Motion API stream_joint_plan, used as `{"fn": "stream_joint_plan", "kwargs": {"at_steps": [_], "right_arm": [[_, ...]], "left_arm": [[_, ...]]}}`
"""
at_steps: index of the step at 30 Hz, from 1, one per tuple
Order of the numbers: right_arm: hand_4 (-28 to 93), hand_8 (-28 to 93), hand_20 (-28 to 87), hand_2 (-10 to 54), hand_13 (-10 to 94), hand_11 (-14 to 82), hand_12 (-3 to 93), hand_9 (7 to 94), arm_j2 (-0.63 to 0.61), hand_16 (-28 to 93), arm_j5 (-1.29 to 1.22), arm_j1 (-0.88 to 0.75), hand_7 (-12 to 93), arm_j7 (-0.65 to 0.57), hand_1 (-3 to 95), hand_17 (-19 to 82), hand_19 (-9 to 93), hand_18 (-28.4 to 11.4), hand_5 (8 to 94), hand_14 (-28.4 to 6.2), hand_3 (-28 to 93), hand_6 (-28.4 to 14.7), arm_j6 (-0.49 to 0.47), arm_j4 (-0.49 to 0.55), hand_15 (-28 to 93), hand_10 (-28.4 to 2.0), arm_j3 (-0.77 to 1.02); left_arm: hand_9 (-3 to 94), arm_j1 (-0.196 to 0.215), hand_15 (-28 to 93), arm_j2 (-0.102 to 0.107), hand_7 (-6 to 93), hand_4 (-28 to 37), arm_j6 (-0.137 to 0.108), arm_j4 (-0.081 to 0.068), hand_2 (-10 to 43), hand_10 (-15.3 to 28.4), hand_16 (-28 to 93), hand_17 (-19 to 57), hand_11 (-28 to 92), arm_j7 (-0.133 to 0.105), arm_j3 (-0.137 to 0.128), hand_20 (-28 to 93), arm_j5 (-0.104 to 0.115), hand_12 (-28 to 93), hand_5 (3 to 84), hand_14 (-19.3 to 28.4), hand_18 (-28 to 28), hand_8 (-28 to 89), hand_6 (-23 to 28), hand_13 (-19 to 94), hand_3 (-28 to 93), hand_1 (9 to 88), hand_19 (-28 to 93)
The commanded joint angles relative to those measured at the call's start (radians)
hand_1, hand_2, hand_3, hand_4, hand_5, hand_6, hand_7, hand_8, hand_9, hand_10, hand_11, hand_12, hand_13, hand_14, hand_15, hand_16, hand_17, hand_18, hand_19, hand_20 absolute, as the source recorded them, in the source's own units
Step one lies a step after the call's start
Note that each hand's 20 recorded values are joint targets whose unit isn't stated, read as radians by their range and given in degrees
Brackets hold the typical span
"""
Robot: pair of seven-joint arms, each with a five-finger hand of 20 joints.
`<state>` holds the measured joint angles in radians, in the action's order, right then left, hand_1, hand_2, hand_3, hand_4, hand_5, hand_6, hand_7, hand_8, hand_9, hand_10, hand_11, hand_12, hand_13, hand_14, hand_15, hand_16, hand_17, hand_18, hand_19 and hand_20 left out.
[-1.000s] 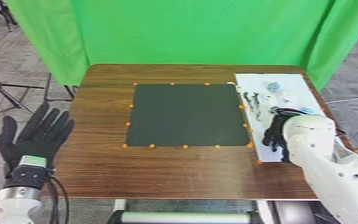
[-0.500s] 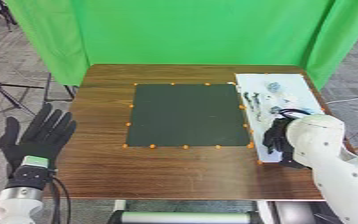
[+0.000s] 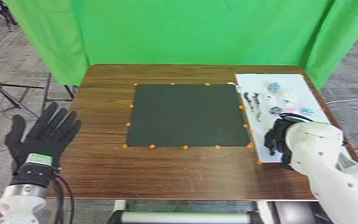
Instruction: Arrange flowers
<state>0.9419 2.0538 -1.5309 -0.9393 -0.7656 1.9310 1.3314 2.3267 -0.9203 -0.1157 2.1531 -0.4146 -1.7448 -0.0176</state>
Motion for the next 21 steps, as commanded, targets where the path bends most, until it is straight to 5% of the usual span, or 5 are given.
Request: {"fn": "stream_joint_plan", "kwargs": {"at_steps": [1, 2, 4, 9, 21], "right_arm": [[-10, 12, 38, -9.5, 84, 22.2, 35.0, 87.5, 0.027, 29, -0.057, -0.163, 22, -0.045, 40.6, 58, 93, -15.0, 77.0, -10.3, 74, -5.4, -0.055, -0.076, 41, -12.3, -0.04], [-13, -2, 37, -9.5, 83, 24.9, 29.2, 85.3, 0.029, 28, -0.048, -0.163, 20, -0.037, 35.0, 58, 93, -15.0, 75.3, -11.1, 74, -6.5, -0.062, -0.077, 42, -14.4, -0.042], [-15, -6, 37, -9.5, 82, 25.7, 27.1, 84.4, 0.028, 28, -0.013, -0.164, 19, -0.028, 34.3, 57, 93, -15.0, 75.0, -11.4, 75, -6.8, -0.035, -0.078, 42, -15.3, -0.058], [-14, 22, 39, -9.0, 85, 26.0, 35.2, 89.1, 0.027, 29, 0.032, -0.175, 27, 0.009, 48.7, 59, 93, -15.7, 79.9, -10.5, 75, -3.3, -0.004, -0.073, 44, -12.6, -0.061], [1, 25, 42, -8.1, 86, 31.9, 39.5, 89.3, 0.018, 32, 0.062, -0.267, 39, 0.125, 42.8, 60, 93, -15.3, 78.0, -9.2, 79, -2.8, 0.26, 0.052, 48, -10.9, 0.017]], "left_arm": [[35.2, -0.002, 36, -0.002, 13.0, -28.3, 0.008, -0.004, 12.7, 15.9, -10, -2.1, 24, 0.018, 0.008, 6, -0.002, 12, 37.0, 16.0, 11.1, -9, 7.6, 25, 72, 25.3, 34], [35.1, 0.001, 36, -0.002, 12.9, -28.3, 0.007, -0.002, 12.7, 15.8, -10, -2.1, 24, 0.015, 0.007, 6, -0.002, 12, 37.0, 16.0, 11.1, -9, 7.6, 25, 72, 25.3, 34], [35.1, -0.004, 36, -0.002, 12.9, -28.3, 0.006, -0.005, 12.6, 15.9, -10, -2.1, 24, 0.018, 0.007, 6, -0.002, 12, 37.0, 15.9, 11.1, -9, 7.6, 25, 72, 25.3, 34], [35.2, -0.001, 36, -0.002, 13.0, -28.3, 0.01, -0.003, 12.6, 15.8, -10, -2.2, 24, 0.015, 0.005, 6, -0.002, 12, 37.0, 15.9, 11.1, -9, 7.6, 25, 72, 25.3, 34], [35.3, 0.0, 36, -0.005, 13.1, -28.3, 0.01, -0.002, 12.6, 15.8, -10, -2.2, 25, 0.013, 0.008, 6, 0.005, 12, 37.0, 15.9, 11.1, -9, 7.6, 25, 72, 25.4, 34]]}}
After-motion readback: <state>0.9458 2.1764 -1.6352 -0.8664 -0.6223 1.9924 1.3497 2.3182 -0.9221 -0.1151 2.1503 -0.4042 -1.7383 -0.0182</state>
